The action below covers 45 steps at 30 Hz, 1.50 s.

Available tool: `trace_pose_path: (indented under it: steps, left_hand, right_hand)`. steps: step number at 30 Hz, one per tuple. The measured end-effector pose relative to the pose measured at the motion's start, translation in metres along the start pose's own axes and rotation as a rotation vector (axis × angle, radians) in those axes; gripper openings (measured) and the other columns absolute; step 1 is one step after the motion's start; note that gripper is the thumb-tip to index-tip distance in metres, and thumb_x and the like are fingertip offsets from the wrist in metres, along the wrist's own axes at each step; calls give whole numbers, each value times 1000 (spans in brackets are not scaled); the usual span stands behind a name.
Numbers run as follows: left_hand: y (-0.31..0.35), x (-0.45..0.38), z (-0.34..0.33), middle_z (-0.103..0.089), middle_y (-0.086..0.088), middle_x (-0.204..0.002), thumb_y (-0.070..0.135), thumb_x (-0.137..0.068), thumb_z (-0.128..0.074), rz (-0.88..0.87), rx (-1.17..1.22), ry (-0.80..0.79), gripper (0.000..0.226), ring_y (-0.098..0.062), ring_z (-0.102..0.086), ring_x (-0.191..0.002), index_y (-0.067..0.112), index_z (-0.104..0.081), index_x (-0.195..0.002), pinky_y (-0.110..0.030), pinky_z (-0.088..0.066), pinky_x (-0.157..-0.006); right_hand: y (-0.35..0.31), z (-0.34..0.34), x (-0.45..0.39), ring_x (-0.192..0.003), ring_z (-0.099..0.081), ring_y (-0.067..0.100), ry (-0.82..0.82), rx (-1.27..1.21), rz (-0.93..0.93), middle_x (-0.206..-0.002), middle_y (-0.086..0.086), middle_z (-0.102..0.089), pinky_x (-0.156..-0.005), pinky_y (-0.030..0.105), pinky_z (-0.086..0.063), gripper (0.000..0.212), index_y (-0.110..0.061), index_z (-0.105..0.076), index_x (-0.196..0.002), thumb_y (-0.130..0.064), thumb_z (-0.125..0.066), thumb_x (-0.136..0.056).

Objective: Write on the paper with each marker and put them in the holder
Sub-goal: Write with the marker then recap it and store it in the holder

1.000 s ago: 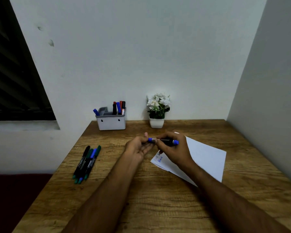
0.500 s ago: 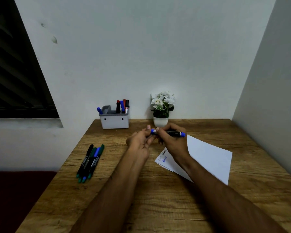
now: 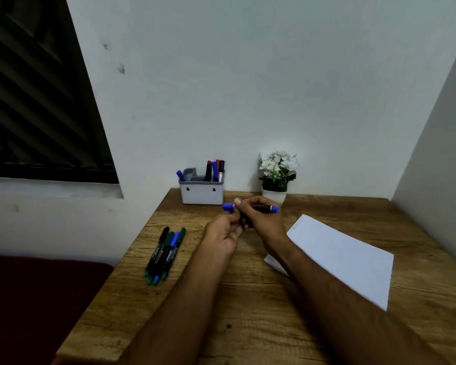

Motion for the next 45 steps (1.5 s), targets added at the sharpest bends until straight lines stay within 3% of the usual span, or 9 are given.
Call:
trace_pose_path:
  steps: [3,6,9,12,17,20,30,36,45]
  left_hand:
    - [28,2,18,-70,-19,-107,-8,-88,-61,-122,38,84,27,-29,-70,-98,0,-64,-114,-45,-57,-92]
    - [65,6,34,-71,-14,-103,-5,-85,-67,-283,60,167,29,-25,-72,-93,5,-65,-112,-41,-60,-84]
    - [112,11,40,-73,-13,-96,-5,-83,-72,-527,-112,208,33,-21,-74,-86,1,-65,-115,-31,-62,-72]
    - [155,19,33,-74,-3,-86,-4,-79,-77,-811,-465,277,34,-10,-74,-76,2,-69,-112,-27,-61,-70]
    - [194,23,6,-63,20,-73,5,-77,-81,-1089,-820,360,24,7,-65,-72,11,-75,-99,-37,-61,-80]
    - [211,20,-4,-68,14,-75,6,-78,-78,-1173,-832,408,17,-1,-67,-74,14,-74,-93,-37,-59,-81]
    - [213,-26,-30,-75,-10,-96,5,-84,-74,-1117,-1056,407,19,-17,-69,-87,5,-73,-103,-23,-49,-76]
    - [194,-55,-21,-72,-16,-111,9,-84,-77,-919,-1196,490,36,-27,-69,-102,4,-69,-118,-33,-54,-87]
    - [188,-46,-12,-73,-14,-110,5,-86,-73,-951,-1191,510,29,-25,-69,-101,4,-71,-115,-29,-54,-85]
  right_hand:
    - [4,-20,-3,-64,-68,15,-134,27,-63,-84,14,-75,-56,27,-56,24,-3,-75,-100,-16,-85,-83]
    - [19,-22,-10,-72,-72,17,-166,303,-151,-89,9,-75,-64,31,-61,33,-11,-68,-108,-10,-86,-80]
    - [16,-24,-20,-94,-70,18,-171,835,-13,-100,2,-72,-77,27,-57,35,-15,-66,-114,-11,-83,-83]
    - [4,-45,-19,-116,-62,23,-245,1113,162,-123,7,-66,-92,30,-50,41,-10,-61,-131,-15,-71,-92]
    - [-4,-71,-23,-126,-52,26,-299,1193,285,-134,11,-58,-102,35,-45,48,-9,-54,-136,-14,-68,-90]
    - [-2,-80,-25,-128,-50,24,-321,1188,303,-140,11,-55,-107,35,-44,56,-9,-49,-144,-15,-67,-91]
    - [10,-70,-27,-132,-48,23,-322,1142,297,-144,9,-54,-111,35,-42,57,-11,-47,-147,-15,-63,-93]
    - [12,-64,-28,-118,-54,23,-323,1123,307,-129,8,-60,-99,36,-50,40,-12,-56,-130,-14,-63,-91]
    - [16,-64,-25,-121,-53,21,-339,1104,278,-132,7,-58,-100,32,-47,47,-13,-51,-140,-16,-61,-94]
Point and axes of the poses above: each hand's wrist, its own x-axis away from the middle knuckle, its own z-axis out of the back of the hand, y = z × x, the point moved 10 cm from there along -x, towards the middle knuckle
